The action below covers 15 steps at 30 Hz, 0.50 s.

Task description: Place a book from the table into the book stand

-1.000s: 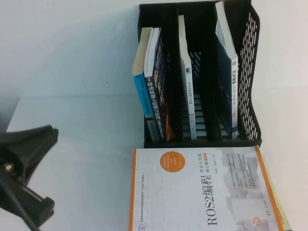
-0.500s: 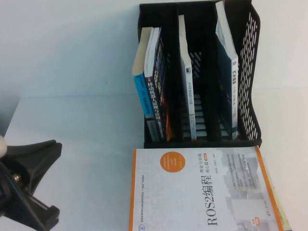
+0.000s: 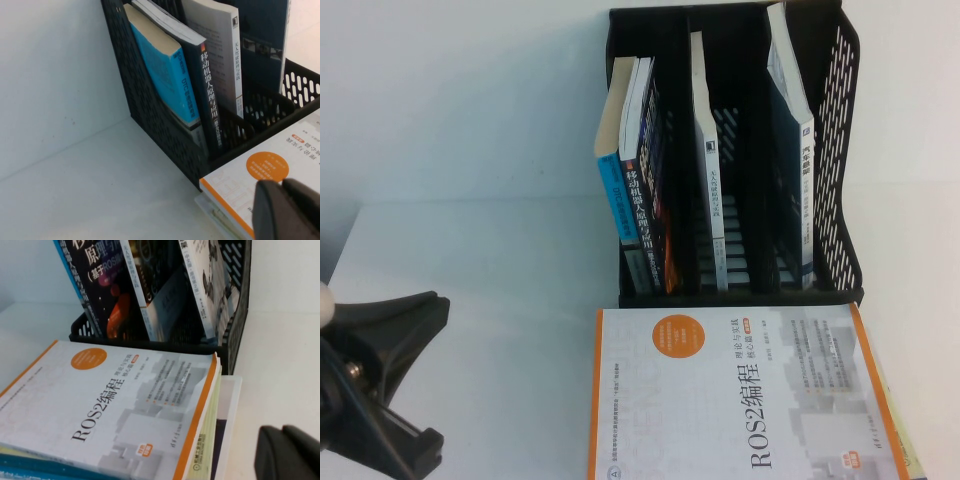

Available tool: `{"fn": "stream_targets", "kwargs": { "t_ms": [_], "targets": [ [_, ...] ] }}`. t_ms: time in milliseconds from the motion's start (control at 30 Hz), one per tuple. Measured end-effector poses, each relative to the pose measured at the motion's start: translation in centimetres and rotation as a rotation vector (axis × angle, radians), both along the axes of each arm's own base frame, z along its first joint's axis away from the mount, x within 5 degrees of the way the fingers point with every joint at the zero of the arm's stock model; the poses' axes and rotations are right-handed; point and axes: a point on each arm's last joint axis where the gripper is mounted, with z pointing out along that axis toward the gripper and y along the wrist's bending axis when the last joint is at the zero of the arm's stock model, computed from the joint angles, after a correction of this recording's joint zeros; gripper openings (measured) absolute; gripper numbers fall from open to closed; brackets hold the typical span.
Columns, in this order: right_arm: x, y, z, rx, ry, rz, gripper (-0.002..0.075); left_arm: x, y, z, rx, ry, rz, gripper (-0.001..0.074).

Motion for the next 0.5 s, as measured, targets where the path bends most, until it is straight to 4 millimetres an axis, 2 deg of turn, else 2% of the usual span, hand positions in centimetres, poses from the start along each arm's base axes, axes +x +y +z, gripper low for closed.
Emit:
{"fn": "stream_targets", "kwargs": {
  "t_ms": [233,500],
  "targets": [
    [0.27,0.06,-0.75,0.002,0.014,-0.002,-0.0002,0.0,0.0,0.0,0.0,0.0,0.0,-0.0001],
    [0.31,0.05,-0.68,0.004,0.006,-0.005,-0.0002,0.0,0.0,0.0,0.0,0.0,0.0,-0.0001]
  ]
}}
